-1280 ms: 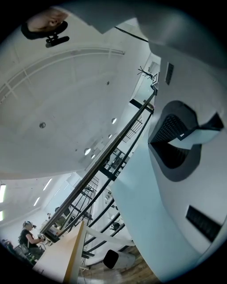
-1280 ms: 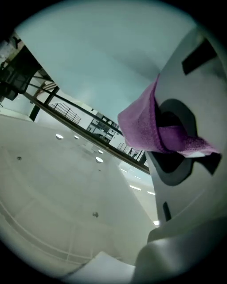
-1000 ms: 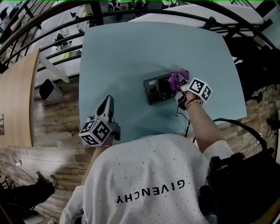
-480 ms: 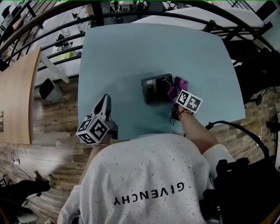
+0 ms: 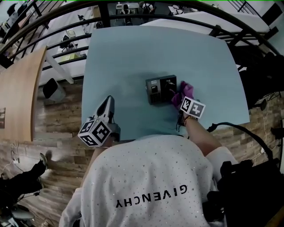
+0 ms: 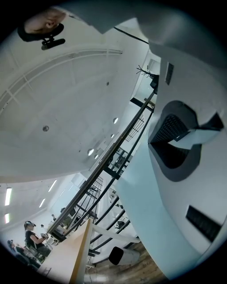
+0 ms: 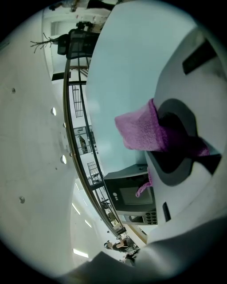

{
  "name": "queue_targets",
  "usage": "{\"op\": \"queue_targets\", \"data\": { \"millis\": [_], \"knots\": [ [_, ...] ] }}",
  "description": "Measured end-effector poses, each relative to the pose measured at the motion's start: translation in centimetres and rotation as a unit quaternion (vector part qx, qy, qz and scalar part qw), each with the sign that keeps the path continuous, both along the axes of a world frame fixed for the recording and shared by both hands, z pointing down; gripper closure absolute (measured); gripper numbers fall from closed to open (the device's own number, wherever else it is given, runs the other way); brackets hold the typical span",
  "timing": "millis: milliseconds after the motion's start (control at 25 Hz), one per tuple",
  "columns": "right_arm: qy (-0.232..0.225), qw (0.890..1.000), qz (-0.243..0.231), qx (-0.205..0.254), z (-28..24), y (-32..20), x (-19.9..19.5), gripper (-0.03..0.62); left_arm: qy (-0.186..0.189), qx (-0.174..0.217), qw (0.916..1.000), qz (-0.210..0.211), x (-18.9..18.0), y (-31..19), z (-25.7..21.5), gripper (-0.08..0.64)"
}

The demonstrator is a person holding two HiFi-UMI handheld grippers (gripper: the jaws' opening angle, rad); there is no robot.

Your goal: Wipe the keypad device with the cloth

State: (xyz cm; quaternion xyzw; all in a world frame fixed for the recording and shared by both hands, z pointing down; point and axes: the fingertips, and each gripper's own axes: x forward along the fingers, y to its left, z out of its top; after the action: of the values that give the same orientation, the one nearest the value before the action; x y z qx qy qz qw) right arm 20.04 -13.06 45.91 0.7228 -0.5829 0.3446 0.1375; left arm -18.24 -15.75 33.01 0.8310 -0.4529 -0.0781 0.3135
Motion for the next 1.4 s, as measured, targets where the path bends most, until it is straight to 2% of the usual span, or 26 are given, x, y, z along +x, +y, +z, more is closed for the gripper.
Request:
{"op": "queue_targets", "data": {
  "millis": [80,160,240,320,440,560,640,760,800,1000,1160,1400],
  "knots": [
    [0.01,1.0,-0.005,0.005,-0.2,0.3,0.3,0.542,-0.004,-0.001,1.0,-0.002,-0.3,0.4,0.0,0.56],
    [0.059,0.997,-0.027,0.029,-1.8,-0.3,0.7,0.541,-0.009,-0.001,1.0,0.001,-0.5,0.8,0.0,0.56],
    [0.114,0.988,-0.075,0.072,-5.2,-2.4,0.5,0.543,-0.015,-0.001,0.9998,0.01,-0.5,1.3,-0.1,0.56],
    [0.143,0.975,-0.123,0.113,-9.4,-5.6,-0.7,0.543,-0.023,-0.003,0.9996,0.018,-0.5,1.8,0.0,0.56],
    [0.153,0.962,-0.16,0.163,-14.8,-9.7,-3.3,0.543,-0.027,-0.014,0.9993,0.019,-0.8,2.6,0.6,0.56],
    [0.124,0.956,-0.186,0.192,-16.4,-11.9,-6.3,0.543,-0.028,-0.016,0.9993,0.017,-1.2,3.3,1.1,0.56],
    [0.118,0.958,-0.199,0.171,-14.9,-12.5,-7.4,0.543,-0.023,-0.014,0.9996,0.009,-1.7,3.5,1.0,0.56],
    [0.13,0.965,-0.201,0.103,-11.0,-12.0,-7.5,0.542,-0.031,-0.02,0.9993,0.003,-2.6,4.1,1.4,0.56],
    [0.129,0.968,-0.197,0.092,-10.2,-11.7,-7.5,0.541,-0.034,-0.022,0.9992,0.003,-2.9,4.4,1.6,0.56],
    [0.08,0.971,-0.193,0.116,-9.9,-11.7,-9.3,0.541,-0.041,-0.027,0.9988,-0.008,-3.9,5.2,2.1,0.56],
    [0.076,0.969,-0.202,0.122,-9.8,-11.5,-11.5,0.541,-0.041,-0.021,0.9986,-0.025,-5.1,5.7,2.0,0.56],
    [0.077,0.956,-0.255,0.123,-9.9,-11.7,-16.4,0.541,-0.044,-0.015,0.998,-0.044,-6.5,5.5,1.5,0.56]
  ]
}}
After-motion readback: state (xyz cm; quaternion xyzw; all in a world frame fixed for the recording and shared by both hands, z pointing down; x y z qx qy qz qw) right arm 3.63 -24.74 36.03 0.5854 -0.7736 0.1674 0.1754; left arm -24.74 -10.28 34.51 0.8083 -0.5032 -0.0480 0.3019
